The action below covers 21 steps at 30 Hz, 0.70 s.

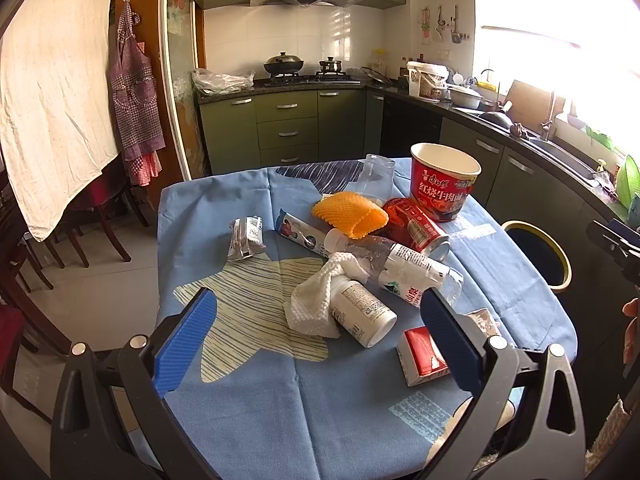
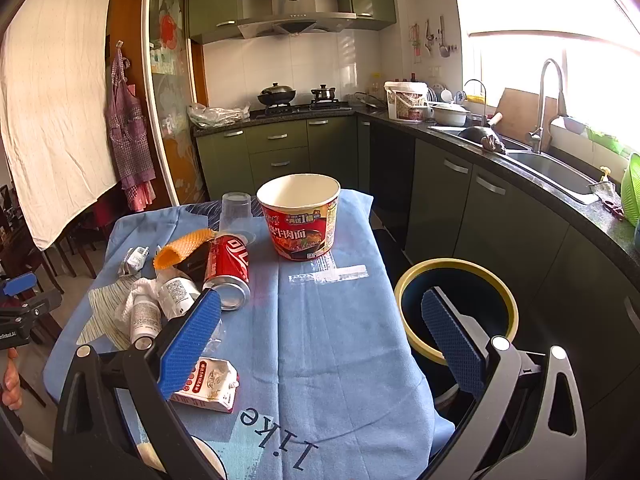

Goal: Collect trash

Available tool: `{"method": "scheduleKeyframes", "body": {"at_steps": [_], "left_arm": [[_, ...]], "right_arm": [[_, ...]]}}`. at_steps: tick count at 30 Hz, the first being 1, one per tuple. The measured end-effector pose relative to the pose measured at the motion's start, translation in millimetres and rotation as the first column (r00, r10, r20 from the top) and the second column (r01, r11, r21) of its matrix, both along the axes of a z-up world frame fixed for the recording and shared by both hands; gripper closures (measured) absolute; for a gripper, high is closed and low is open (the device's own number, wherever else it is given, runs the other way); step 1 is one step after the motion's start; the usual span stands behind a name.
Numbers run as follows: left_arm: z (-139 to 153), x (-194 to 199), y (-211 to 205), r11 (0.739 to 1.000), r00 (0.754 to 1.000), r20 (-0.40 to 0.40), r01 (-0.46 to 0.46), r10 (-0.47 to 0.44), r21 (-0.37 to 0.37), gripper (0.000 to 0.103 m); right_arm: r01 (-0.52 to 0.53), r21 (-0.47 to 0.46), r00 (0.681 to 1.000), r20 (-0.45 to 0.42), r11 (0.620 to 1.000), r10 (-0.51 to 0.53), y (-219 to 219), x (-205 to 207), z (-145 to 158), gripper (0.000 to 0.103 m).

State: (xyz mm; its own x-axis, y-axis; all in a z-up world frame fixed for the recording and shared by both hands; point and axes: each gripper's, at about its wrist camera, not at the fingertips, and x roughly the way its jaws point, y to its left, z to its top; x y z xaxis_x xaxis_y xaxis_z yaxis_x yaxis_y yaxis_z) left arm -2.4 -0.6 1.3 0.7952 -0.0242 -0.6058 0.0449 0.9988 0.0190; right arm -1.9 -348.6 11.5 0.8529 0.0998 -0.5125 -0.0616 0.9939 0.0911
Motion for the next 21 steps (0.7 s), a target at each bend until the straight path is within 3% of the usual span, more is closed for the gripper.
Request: {"method": "scheduleKeyframes", "body": {"at_steps": [21], "left_arm": [[-2.0,0.4,-1.9,1.000,1.000,-0.005,0.008,-0.008,0.004,0.006]], "right_arm": [[-0.001,0.001,1.000,0.000,1.000,0.001,1.3,0.1,-1.3,0.004]]}}
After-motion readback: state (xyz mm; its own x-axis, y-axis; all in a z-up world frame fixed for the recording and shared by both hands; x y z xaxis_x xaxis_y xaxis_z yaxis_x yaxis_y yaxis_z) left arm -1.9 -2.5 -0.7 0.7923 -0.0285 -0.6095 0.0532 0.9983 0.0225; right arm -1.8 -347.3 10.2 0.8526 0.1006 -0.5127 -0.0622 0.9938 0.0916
